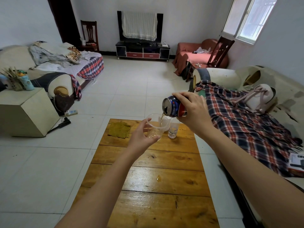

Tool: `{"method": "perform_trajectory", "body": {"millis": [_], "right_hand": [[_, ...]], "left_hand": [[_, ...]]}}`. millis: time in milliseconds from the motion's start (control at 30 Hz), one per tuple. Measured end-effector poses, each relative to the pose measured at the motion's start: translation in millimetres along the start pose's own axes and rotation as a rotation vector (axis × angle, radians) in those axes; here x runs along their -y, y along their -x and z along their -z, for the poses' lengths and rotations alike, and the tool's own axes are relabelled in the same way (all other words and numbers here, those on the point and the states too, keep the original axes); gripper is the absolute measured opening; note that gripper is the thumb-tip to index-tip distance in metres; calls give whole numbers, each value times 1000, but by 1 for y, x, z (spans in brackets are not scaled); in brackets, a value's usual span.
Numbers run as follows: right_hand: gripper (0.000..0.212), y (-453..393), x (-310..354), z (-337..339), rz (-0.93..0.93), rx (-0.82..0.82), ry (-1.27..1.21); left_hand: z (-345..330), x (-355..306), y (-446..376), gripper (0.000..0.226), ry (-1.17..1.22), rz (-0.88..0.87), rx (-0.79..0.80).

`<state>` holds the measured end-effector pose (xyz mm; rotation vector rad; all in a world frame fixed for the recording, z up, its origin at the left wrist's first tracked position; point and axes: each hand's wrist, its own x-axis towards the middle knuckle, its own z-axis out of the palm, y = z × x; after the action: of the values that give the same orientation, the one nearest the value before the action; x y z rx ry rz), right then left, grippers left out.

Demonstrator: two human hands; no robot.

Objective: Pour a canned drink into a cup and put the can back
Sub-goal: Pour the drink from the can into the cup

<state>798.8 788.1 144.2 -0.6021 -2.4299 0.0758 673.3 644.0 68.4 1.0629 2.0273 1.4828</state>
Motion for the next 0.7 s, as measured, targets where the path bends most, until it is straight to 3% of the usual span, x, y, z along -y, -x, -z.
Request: {"method": "perform_trajectory", "body": {"millis": [700], "right_hand": [[69, 1, 3, 3, -9, -6, 15]], "left_hand": [[-1, 0, 4, 74, 7, 9, 1]]}}
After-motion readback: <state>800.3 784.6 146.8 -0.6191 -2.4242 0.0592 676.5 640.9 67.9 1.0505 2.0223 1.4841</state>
